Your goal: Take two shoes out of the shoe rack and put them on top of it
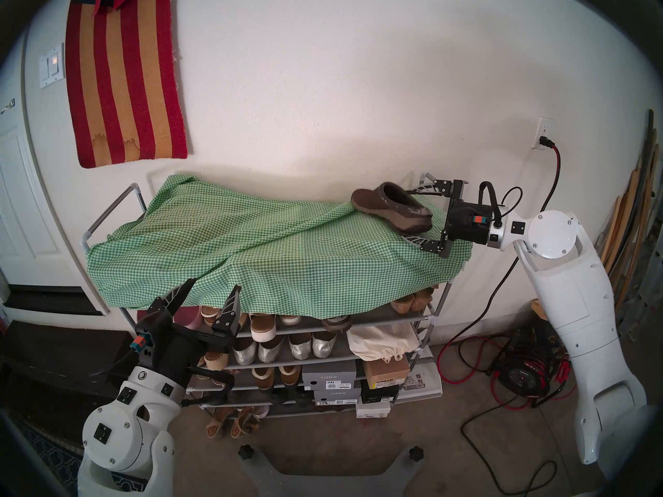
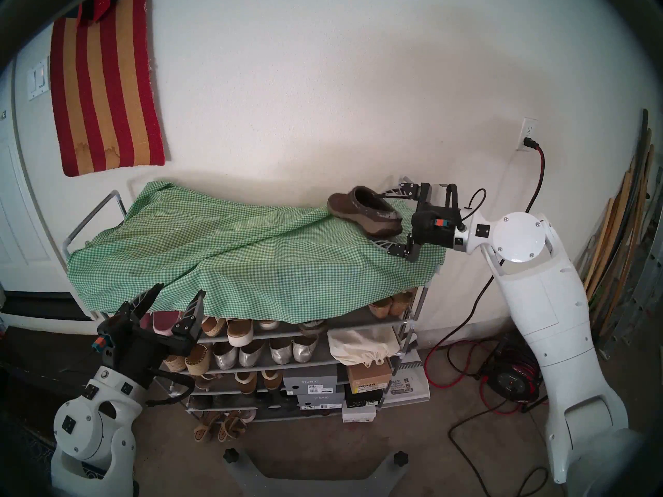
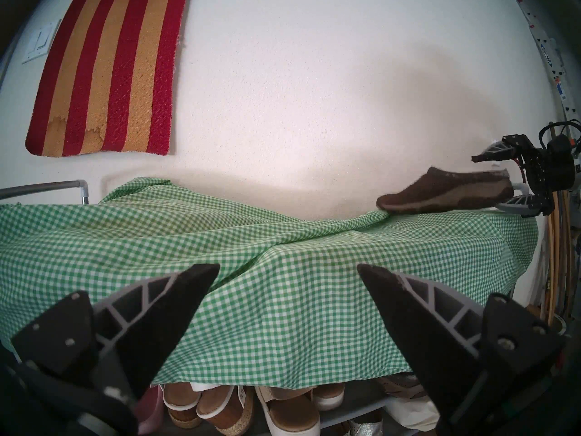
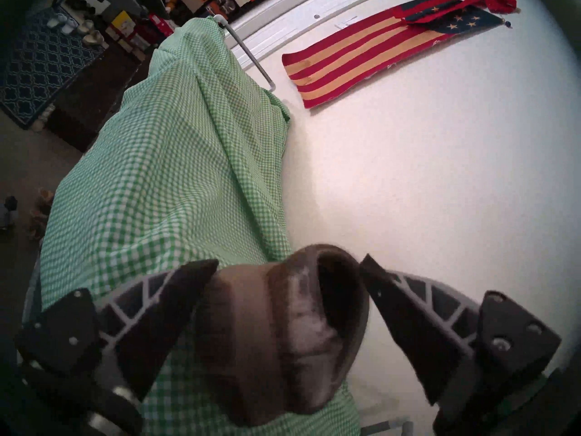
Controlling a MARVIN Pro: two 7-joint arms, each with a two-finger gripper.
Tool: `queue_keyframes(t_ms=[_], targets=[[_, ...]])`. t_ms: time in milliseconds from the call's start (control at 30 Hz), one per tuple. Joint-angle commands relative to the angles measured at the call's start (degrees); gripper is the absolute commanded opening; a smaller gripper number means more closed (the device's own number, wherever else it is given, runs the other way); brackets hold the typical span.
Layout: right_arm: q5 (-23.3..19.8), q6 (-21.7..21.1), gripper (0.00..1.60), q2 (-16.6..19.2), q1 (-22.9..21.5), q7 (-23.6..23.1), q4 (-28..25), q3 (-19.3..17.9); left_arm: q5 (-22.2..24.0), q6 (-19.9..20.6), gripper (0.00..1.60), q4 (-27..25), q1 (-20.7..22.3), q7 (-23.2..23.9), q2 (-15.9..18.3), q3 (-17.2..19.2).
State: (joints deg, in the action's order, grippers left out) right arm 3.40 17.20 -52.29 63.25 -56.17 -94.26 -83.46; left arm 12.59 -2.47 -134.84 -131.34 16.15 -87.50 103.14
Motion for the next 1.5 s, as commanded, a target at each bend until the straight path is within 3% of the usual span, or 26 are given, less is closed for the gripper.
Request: queue_keyframes(t_ms=[0, 233, 567, 700, 800, 867, 1100, 1233, 1400, 1433, 1467], targets=[[-2.6, -3.1, 1.60, 1.4, -1.5, -3.9, -1.0, 0.1, 0.0, 0.0, 1.60, 0.0, -0.1, 0.1, 0.1, -0.1], [-4.1, -3.9, 1.60, 4.7, -1.0, -8.2, -3.8, -2.0, 0.0, 0.0, 1.60, 0.0, -0.1, 0.1, 0.1, -0.1], [-11.3, -8.8, 1.60, 10.2, 0.2, -15.6, -8.8, -10.6, 0.0, 0.0, 1.60, 0.0, -0.1, 0.1, 0.1, -0.1], [-13.7, -10.0, 1.60, 10.6, 2.3, -16.8, -10.1, -14.1, 0.0, 0.0, 1.60, 0.0, -0.1, 0.1, 0.1, -0.1], [-14.4, -10.2, 1.60, 9.8, 3.4, -16.2, -11.3, -15.9, 0.0, 0.0, 1.60, 0.0, -0.1, 0.1, 0.1, -0.1], [-15.3, -11.2, 1.60, 7.1, 3.9, -13.3, -13.0, -18.3, 0.0, 0.0, 1.60, 0.0, -0.1, 0.1, 0.1, -0.1], [-17.8, -14.0, 1.60, 2.8, 5.1, -8.6, -15.7, -23.6, 0.0, 0.0, 1.60, 0.0, -0.1, 0.1, 0.1, -0.1], [-18.5, -15.3, 1.60, 0.1, 10.3, -5.2, -17.9, -28.5, 0.0, 0.0, 1.60, 0.0, -0.1, 0.1, 0.1, -0.1], [-18.2, -15.8, 1.60, -4.9, 13.9, -5.1, -18.2, -32.2, 0.0, 0.0, 1.60, 0.0, -0.1, 0.1, 0.1, -0.1], [-19.0, -16.2, 1.60, -2.9, 11.9, -5.4, -16.4, -30.2, 0.0, 0.0, 1.60, 0.0, 0.0, 0.1, 0.1, -0.1], [-18.9, -16.0, 1.60, -5.3, 14.4, -5.1, -17.7, -32.1, 0.0, 0.0, 1.60, 0.0, 0.0, 0.1, 0.1, -0.1]])
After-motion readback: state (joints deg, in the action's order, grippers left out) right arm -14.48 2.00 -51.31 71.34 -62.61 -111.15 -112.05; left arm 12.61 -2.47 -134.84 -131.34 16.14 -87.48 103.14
